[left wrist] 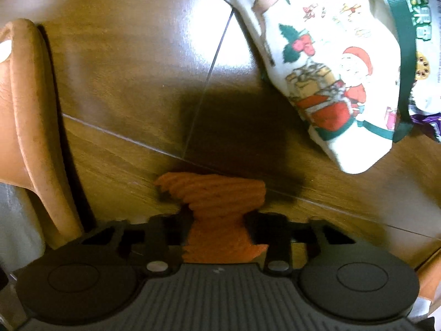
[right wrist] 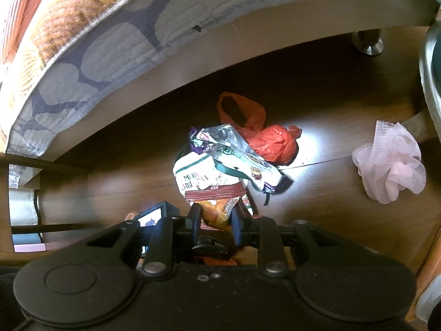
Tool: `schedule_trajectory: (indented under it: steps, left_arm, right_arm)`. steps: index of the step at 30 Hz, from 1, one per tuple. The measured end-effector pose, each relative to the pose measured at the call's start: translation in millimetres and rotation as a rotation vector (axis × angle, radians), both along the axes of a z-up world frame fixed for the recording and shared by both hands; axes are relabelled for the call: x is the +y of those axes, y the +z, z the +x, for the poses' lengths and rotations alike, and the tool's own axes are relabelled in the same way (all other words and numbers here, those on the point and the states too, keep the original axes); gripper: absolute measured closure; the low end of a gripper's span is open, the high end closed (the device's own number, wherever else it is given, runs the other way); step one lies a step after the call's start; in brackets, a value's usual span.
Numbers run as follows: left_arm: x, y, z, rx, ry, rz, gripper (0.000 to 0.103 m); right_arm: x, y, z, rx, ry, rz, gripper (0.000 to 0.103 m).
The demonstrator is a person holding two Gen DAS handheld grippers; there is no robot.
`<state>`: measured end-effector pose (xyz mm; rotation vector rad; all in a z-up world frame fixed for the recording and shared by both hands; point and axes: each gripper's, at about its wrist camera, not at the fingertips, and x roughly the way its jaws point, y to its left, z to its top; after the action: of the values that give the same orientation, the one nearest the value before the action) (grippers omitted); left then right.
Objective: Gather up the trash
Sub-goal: 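Grasp the orange mesh sleeve with left tool while right tool grasps the snack wrapper, then carry the orange mesh and snack wrapper over the green bin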
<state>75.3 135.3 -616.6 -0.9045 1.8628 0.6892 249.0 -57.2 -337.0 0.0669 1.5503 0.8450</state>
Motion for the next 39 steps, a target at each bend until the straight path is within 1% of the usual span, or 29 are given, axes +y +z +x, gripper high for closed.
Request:
schedule_trajectory:
  steps: [5,11,14,16,17,18,21,22,24,28,32,35,39]
  left_arm:
    - [-1.9,25.9,10.0,-0.047,-0.008,0.017,0.073]
    - [-5.3,79.8,21.9,-0.108,-0.045,0.042,0.073]
    - [-6.6,116.4,24.9,-0.163,-0.069,0.056,0.073]
    - [-12.1,144.8,31.1,-0.216,-0.093,0.073,0.073]
    - [-7.5,154.7,33.5,-0.240,-0.097,0.076,0.073]
    - [-8.0,171.2,37.9,-0.266,-0.100,0.080,0.073]
    - [-13.3,219.4,48.1,-0.350,-0.151,0.118,0.073]
    - [-16.1,235.5,47.6,-0.376,-0.168,0.133,0.073]
    - [-16.8,262.9,50.0,-0.416,-0.187,0.167,0.073]
    - [-19.8,318.1,60.4,-0.520,-0.181,0.207,0.073]
    - [-33.6,374.9,75.6,-0.640,-0.212,0.233,0.073]
    - [-53.0,412.6,96.3,-0.721,-0.263,0.241,0.073]
    - [-86.2,459.3,129.0,-0.831,-0.339,0.247,0.073]
  right_arm:
    - [2.0,11.3,-0.2,-0.019,0.000,0.030,0.080]
    - [0.1,28.9,-0.1,-0.070,-0.005,0.063,0.080]
    - [-2.4,42.9,-1.3,-0.100,-0.004,0.087,0.080]
    - [-3.4,55.8,-4.6,-0.148,0.012,0.106,0.080]
    - [-4.0,63.7,-7.0,-0.178,0.021,0.114,0.080]
    - [-5.1,69.4,-8.5,-0.198,0.028,0.120,0.080]
    - [-10.4,91.9,-12.8,-0.249,0.032,0.142,0.080]
    - [-13.0,98.5,-12.6,-0.251,0.026,0.150,0.080]
    - [-21.7,113.7,-11.8,-0.248,0.001,0.176,0.080]
    - [-45.9,152.7,-10.1,-0.302,-0.032,0.216,0.080]
    - [-84.2,189.3,-6.3,-0.363,-0.086,0.230,0.080]
    - [-119.4,213.0,2.9,-0.402,-0.149,0.243,0.080]
    - [-161.3,236.4,14.6,-0.472,-0.228,0.244,0.080]
